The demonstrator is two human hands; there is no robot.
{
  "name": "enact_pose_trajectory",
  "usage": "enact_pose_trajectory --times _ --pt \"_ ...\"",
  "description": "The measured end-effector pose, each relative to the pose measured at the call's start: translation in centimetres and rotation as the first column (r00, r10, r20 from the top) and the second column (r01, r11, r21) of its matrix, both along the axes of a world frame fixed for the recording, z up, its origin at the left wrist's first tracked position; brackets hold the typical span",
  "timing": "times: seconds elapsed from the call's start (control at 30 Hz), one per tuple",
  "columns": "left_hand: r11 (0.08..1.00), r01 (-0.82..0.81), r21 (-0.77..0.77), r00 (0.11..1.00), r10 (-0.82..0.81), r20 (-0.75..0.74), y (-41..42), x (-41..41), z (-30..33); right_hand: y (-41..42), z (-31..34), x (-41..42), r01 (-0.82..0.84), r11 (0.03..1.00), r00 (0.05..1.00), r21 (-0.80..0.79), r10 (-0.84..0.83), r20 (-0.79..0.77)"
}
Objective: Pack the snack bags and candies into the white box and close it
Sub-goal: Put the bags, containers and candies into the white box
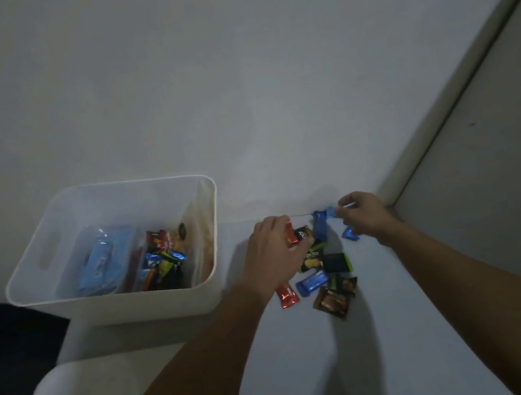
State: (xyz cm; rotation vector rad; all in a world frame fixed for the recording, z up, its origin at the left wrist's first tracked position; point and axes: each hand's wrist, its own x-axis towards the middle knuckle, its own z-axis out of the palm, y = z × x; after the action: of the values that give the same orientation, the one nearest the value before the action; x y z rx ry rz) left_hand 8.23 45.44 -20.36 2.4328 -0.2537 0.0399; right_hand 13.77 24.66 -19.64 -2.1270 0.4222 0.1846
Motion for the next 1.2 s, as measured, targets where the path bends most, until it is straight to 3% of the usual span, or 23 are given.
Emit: enact_pose_trajectory --times 0.13,0.23,0.47,0.67,0.9,1.2 --pt "0.981 0.011 0.195 0.984 0.024 -0.174 -1.4 -1.2 -5.6 -2.1 -3.7 -2.1 -0.219 0.954 0.976 -0.207 0.209 -0.066" --pt "0.939 0.013 0.344 0.979 0.058 -0.196 -2.7 -2.7 -9.2 -3.2 -6.9 -3.0 -0.34 0.899 0.94 -0.276 0.316 -0.128" --pt "0.944 -0.048 0.326 0.942 0.151 -0.3 -8.1 -4.9 -13.2 -5.1 -11.2 -2.2 -0.34 0.842 0.931 -0.418 0.365 -0.023" --pt "0.93 -0.061 0.363 0.934 0.181 -0.307 -10.3 -4.3 -14.6 -6.3 -12.5 0.7 -0.355 0.771 0.923 -0.529 0.38 -0.065" --pt "0.954 -0.147 0.262 0.954 0.207 -0.219 -10.3 -4.3 -16.1 -4.2 -12.8 2.7 -0.371 0.759 0.913 -0.534 0.403 -0.063" --pt "0.939 -0.216 0.268 0.97 0.177 0.164 -6.9 -3.2 -17.2 -1.5 -13.8 2.2 -0.53 0.61 0.826 -0.589 0.528 -0.196"
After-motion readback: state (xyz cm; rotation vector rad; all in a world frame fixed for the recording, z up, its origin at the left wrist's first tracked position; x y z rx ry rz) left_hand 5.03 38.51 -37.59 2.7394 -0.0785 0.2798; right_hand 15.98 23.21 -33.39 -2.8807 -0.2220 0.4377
